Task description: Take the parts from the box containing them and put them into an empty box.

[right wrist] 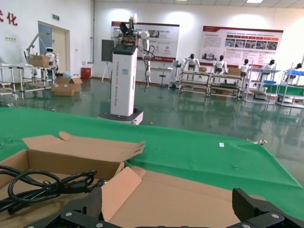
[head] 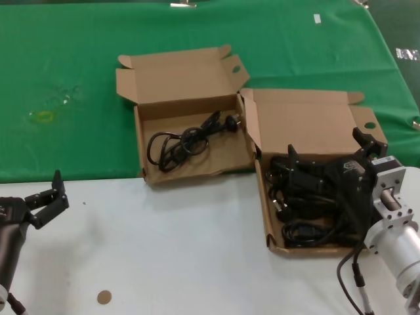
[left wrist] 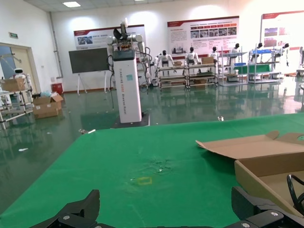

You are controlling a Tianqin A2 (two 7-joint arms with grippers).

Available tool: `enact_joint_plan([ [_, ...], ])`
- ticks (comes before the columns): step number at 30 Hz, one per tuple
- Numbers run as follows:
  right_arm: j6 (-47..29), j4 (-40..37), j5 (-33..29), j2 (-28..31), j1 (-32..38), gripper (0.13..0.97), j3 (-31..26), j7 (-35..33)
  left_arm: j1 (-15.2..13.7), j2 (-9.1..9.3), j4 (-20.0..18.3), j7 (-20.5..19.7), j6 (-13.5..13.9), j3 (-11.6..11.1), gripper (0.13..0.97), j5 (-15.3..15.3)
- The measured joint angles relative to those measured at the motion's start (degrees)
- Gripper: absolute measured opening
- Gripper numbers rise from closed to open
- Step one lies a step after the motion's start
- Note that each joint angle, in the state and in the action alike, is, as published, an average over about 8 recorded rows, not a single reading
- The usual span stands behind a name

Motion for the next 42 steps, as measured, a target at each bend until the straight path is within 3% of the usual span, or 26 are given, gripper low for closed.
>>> enact_joint_plan([
  [42, 0.0, 0.0, 0.0, 0.0, 0.0, 0.966, 0.0, 0.0, 0.0, 0.0, 0.0, 0.0, 0.0, 0.0, 0.966, 0.0],
])
